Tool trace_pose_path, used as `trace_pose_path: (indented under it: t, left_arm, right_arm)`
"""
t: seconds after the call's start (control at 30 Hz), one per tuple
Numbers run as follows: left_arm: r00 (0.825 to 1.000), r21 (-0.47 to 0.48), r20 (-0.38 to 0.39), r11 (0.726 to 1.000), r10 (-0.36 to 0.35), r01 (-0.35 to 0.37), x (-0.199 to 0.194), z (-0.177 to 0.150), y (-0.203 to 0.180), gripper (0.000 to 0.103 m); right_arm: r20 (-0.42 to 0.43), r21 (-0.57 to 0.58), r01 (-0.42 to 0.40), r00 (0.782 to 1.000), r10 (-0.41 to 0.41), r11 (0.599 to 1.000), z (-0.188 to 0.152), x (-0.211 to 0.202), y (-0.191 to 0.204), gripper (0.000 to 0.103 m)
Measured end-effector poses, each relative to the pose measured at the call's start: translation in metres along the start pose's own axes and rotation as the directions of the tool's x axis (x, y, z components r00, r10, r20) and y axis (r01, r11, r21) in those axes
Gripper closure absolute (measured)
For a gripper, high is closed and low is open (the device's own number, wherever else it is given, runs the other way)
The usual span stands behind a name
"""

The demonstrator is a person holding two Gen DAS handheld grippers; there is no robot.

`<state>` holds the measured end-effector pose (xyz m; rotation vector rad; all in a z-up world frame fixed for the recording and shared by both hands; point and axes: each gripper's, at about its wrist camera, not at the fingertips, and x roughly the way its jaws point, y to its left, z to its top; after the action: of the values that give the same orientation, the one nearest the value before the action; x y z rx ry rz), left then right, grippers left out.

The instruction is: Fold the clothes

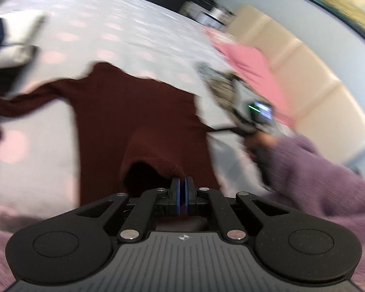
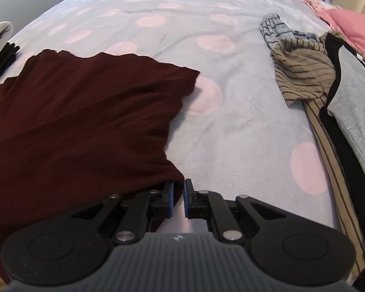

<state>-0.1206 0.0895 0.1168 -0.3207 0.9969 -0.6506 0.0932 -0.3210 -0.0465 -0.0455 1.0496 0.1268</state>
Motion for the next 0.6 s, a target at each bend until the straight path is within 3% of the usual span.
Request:
trace_pose_path:
  t: [0.1,0.2,0.33,0.5,0.6]
  left_arm:
    - [0.988,0.044,-0.091,0.991,-0.123,0.128,0.002,-0.015,-0.034,0.101]
    - [0.956,0.065,-0.18,0.967,-0.233,0.248,0.016,-0.033,-0.064,0.101]
    - [0.939,0.111,-0.264,0.96,-0.219,0.255,0.05,-0.045,-0.081,0.101]
    - [0.921,0.112,-0.314,0.954,-0.231,0.277,0.082,-0.043,-0.086,0.101]
    - [0.898,0.091,-0.362,0.949,-0.25,0.301,0.097,-0.039,-0.082,0.095]
  right_arm:
    - [-0.016,0.04,-0.004,1.0,0.004,0.999,0.001,0.005,-0.004,0.094]
    - [-0.02,0.061,0.0,1.0,0.001,0.998,0.001,0.006,-0.005,0.094]
    - [-0.013,0.051,0.013,1.0,-0.012,0.999,-0.001,0.002,-0.002,0.093]
    - [-0.003,0.044,0.015,1.0,-0.015,0.999,-0.01,-0.01,-0.003,0.092]
    - [0.007,0.04,0.027,1.0,-0.027,0.999,-0.019,-0.026,-0.005,0.091]
